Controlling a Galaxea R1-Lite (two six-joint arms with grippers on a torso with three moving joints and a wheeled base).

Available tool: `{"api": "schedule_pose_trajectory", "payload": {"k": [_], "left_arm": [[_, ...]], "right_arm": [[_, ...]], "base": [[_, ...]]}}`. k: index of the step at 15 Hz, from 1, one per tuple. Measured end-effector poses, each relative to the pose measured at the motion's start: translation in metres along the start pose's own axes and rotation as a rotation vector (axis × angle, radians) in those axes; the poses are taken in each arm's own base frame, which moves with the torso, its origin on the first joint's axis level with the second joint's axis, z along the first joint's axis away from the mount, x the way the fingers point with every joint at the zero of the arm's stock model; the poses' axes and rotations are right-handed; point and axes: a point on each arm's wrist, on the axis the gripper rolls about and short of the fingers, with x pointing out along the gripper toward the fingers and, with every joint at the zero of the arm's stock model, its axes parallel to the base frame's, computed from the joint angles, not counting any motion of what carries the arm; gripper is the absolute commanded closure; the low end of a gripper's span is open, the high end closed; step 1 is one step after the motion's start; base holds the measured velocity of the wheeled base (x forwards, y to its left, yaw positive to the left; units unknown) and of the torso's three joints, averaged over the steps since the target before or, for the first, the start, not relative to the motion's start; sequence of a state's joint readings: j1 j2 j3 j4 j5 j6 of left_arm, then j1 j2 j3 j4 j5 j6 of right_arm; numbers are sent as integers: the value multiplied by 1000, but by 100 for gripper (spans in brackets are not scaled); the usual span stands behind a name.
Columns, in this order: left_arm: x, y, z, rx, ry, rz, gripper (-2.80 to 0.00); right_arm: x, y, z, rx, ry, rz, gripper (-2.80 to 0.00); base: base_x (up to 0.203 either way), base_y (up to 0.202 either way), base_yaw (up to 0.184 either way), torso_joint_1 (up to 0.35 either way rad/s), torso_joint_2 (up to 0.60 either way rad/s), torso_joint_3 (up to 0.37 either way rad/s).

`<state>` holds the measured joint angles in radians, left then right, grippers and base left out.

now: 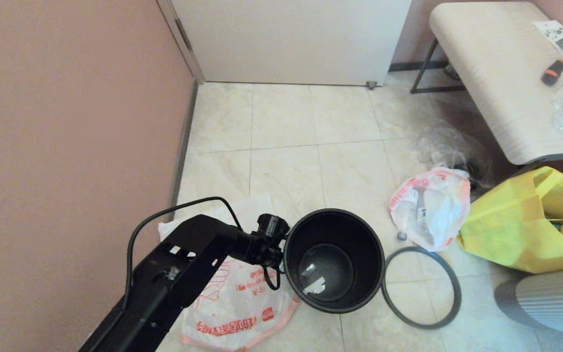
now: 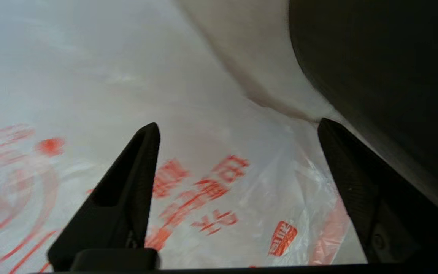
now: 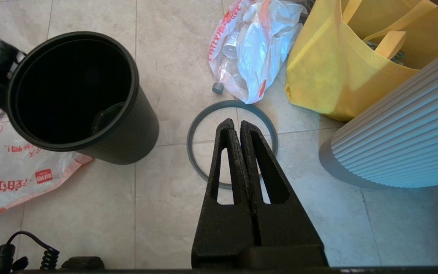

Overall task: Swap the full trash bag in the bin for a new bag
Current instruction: Pick up a new trash bag

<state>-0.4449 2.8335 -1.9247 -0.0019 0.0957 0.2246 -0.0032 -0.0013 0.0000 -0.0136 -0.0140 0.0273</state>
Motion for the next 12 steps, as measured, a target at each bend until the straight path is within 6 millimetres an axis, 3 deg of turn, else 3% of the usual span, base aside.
{"api": "schedule_pose_trajectory", "payload": {"k": [7,12], "left_arm": [[34,7,-30,129,46,54,-280],[51,4,-34,179,-62,133,-280]], "right_arm": [[0,0,0,0,0,0,0],[0,0,0,0,0,0,0]], "base": [[0,0,0,0,0,0],[0,0,0,0,0,0]]}}
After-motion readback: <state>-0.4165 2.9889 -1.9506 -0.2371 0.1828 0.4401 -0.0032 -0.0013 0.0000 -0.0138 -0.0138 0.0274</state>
